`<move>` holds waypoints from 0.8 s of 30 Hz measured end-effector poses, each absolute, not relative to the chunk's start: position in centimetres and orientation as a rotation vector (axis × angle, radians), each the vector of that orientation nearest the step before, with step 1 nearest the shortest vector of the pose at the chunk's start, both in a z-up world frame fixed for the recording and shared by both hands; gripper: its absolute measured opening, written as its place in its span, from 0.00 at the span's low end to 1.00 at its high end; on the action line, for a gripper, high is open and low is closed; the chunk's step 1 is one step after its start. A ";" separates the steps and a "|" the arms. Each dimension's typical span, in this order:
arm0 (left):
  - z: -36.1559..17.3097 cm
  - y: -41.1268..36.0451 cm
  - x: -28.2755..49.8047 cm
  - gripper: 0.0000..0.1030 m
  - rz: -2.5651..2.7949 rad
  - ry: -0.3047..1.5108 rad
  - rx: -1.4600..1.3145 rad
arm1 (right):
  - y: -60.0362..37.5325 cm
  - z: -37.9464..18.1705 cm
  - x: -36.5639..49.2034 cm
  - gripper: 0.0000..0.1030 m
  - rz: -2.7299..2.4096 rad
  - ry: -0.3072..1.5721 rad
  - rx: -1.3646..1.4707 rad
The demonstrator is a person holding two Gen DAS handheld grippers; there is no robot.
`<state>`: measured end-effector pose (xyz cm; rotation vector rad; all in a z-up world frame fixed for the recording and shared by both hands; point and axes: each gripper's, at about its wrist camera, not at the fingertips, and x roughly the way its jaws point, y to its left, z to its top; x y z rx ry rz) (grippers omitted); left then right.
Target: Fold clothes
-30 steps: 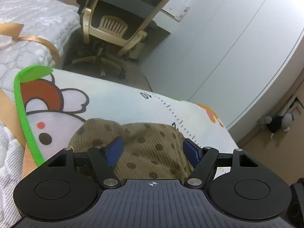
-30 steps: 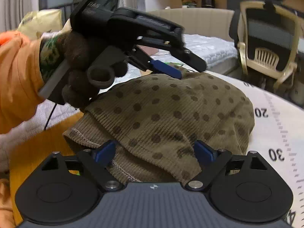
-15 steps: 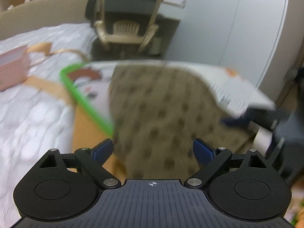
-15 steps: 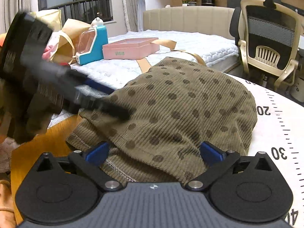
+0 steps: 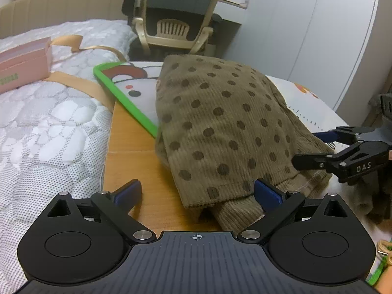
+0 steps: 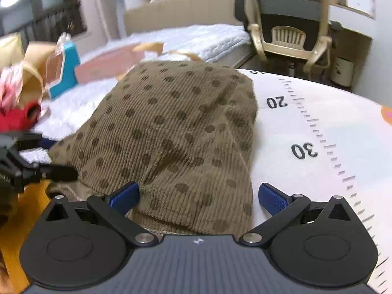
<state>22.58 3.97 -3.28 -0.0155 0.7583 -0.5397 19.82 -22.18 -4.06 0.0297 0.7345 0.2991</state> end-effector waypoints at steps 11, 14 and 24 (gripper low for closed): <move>-2.4 3.7 20.6 0.98 -0.538 0.740 0.132 | -22.3 -4.2 19.6 1.00 0.297 0.721 0.037; -2.0 4.7 20.4 0.99 -0.537 0.738 0.086 | -22.3 -4.2 19.5 1.00 0.296 0.718 0.037; -0.8 7.6 20.2 0.98 -0.531 0.736 -0.084 | -22.2 -4.2 19.3 1.00 0.289 0.717 0.039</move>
